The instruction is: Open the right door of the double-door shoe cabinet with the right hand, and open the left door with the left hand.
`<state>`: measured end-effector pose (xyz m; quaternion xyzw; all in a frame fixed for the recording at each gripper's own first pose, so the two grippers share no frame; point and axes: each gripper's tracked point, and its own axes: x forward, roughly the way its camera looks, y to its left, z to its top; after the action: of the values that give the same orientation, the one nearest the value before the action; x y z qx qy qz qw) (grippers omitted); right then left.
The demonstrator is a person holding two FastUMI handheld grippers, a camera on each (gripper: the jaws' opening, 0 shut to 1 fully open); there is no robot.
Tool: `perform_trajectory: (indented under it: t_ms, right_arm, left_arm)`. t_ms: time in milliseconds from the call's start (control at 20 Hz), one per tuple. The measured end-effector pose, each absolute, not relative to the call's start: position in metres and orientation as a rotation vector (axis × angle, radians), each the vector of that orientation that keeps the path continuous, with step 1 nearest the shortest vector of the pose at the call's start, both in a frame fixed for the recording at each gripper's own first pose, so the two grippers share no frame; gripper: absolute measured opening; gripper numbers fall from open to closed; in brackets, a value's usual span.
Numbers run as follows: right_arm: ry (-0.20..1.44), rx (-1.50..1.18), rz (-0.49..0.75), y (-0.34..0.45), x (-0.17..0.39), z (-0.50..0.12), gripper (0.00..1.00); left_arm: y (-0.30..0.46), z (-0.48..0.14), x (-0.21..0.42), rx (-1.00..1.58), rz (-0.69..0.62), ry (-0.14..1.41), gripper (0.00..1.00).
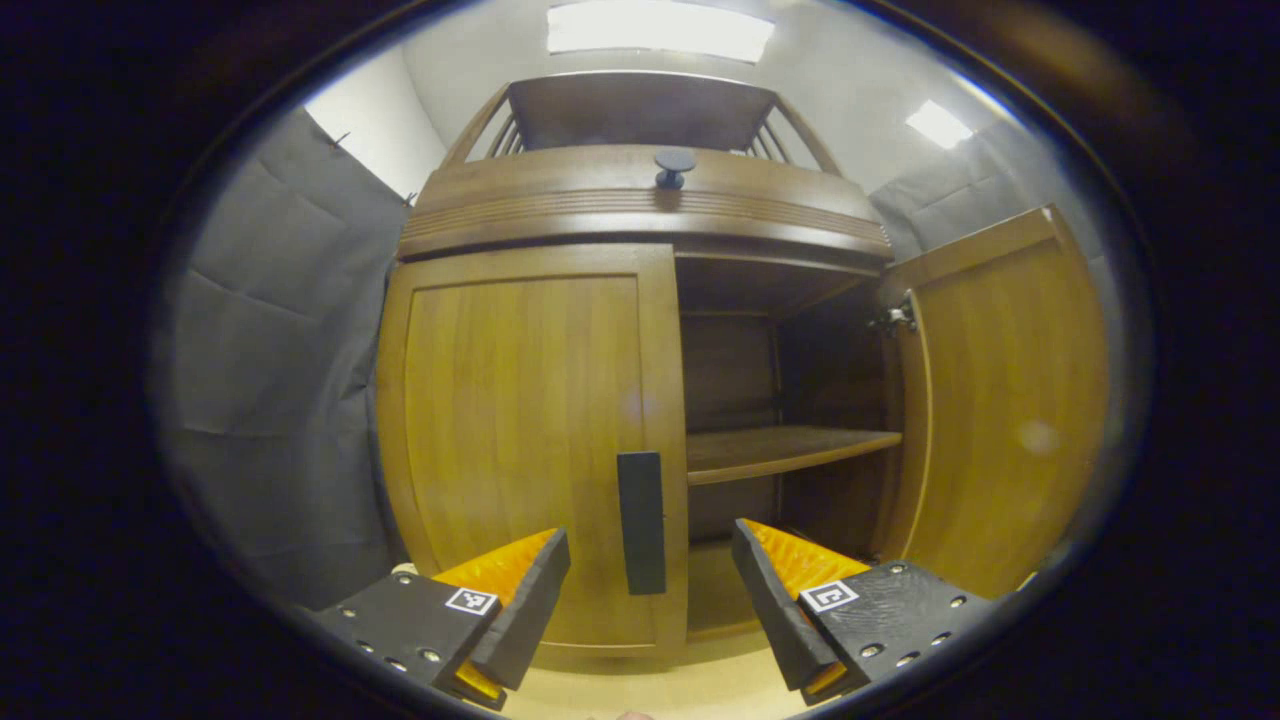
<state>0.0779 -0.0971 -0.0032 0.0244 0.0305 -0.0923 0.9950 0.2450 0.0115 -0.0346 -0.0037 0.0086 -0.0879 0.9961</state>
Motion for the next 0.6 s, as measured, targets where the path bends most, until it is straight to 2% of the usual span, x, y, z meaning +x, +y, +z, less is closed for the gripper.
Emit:
perform_trajectory:
  t_ms: [50,250,350,400,600]
  right_arm:
    - [0.061,0.054,-0.182,-0.096,0.077,-0.003,0.94]
    - [0.056,0.030,-0.172,-0.093,0.078,-0.006,0.92]
    - [0.064,0.024,-0.162,-0.091,0.077,-0.009,0.94]
    - [0.063,0.027,-0.157,-0.088,0.078,-0.009,0.92]
    - [0.084,0.044,-0.139,-0.081,0.080,-0.020,0.94]
  left_arm:
    - [0.011,-0.039,0.255,-0.010,-0.169,0.025,0.90]
    - [0.007,-0.050,0.286,-0.014,-0.172,0.031,1.00]
    - [0.004,-0.055,0.295,-0.020,-0.178,0.035,0.91]
    - [0.006,-0.060,0.301,-0.024,-0.176,0.045,0.87]
    - [0.006,-0.068,0.318,-0.035,-0.180,0.074,0.90]
